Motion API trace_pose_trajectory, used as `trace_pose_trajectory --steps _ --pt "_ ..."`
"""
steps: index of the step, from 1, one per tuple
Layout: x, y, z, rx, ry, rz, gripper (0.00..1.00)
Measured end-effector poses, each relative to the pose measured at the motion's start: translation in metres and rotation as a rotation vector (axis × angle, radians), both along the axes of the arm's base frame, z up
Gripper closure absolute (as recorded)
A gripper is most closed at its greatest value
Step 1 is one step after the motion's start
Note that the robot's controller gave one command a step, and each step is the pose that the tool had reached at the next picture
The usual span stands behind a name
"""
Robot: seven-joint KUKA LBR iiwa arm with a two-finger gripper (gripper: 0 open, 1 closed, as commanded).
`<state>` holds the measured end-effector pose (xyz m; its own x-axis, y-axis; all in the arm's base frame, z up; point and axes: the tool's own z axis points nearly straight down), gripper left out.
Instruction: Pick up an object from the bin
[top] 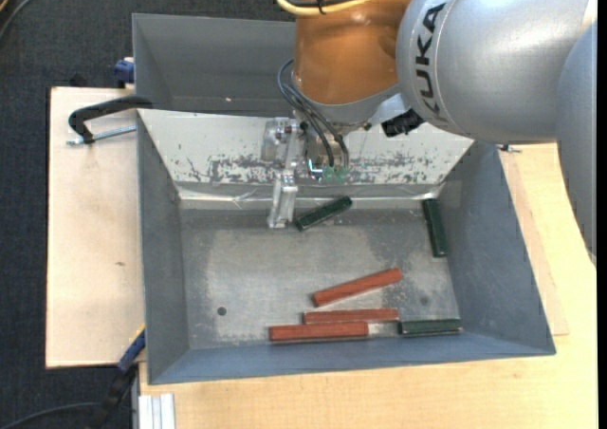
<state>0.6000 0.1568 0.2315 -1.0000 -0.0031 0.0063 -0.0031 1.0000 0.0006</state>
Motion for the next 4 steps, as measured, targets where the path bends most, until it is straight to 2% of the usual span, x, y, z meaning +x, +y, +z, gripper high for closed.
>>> trace_pose_trajectory --steps 1,2,3,4 --pt "-0.027 -0.088 -0.104 -0.002 0.000 0.198 0.00" --pt "-0.009 -0.157 -0.096 -0.002 -0.013 0.449 0.00" --pt "-0.046 -0.094 -0.162 0.005 -0.004 0.784 0.00" --pt "-0.103 -0.107 -0.071 0.002 -0.012 1.103 0.00"
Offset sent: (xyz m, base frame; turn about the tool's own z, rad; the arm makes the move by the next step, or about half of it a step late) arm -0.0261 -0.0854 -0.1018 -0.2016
